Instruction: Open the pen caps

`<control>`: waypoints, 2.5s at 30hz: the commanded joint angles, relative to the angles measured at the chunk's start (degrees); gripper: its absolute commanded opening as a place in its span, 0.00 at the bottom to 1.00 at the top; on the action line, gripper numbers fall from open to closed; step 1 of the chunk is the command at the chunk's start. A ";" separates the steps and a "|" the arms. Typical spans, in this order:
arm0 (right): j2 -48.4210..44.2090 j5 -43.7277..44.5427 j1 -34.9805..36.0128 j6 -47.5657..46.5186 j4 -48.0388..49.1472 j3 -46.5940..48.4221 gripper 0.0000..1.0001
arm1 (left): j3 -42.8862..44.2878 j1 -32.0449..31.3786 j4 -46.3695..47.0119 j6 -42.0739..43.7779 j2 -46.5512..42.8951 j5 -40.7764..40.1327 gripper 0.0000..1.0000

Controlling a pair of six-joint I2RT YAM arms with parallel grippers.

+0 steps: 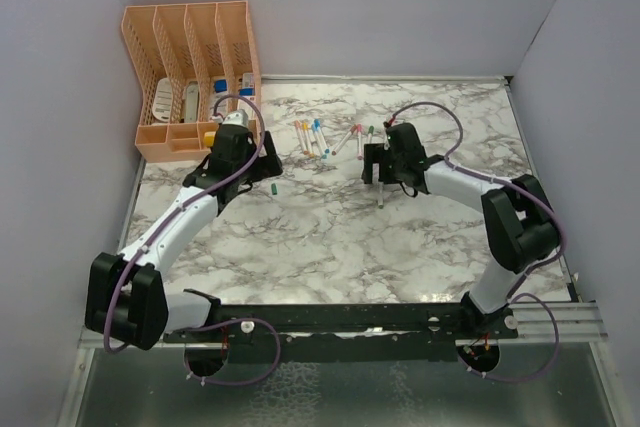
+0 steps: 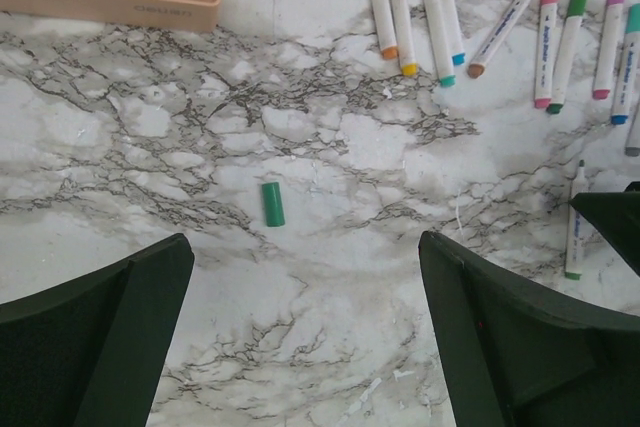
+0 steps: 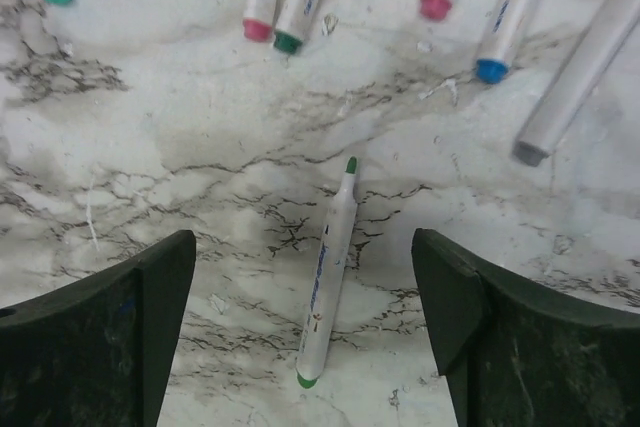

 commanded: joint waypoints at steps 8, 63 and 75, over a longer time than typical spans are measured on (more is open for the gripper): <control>3.74 13.48 -5.77 -0.96 -15.67 19.82 0.96 | -8.75 -0.33 13.50 -5.62 -12.11 3.31 0.99; 6.56 5.01 -14.86 -0.32 -5.13 12.08 0.01 | -13.03 -0.95 20.38 -9.52 -13.80 8.68 0.94; -15.54 -25.99 -14.14 -8.60 7.43 -2.35 0.01 | -9.28 -3.98 34.03 -15.52 -2.89 16.95 0.93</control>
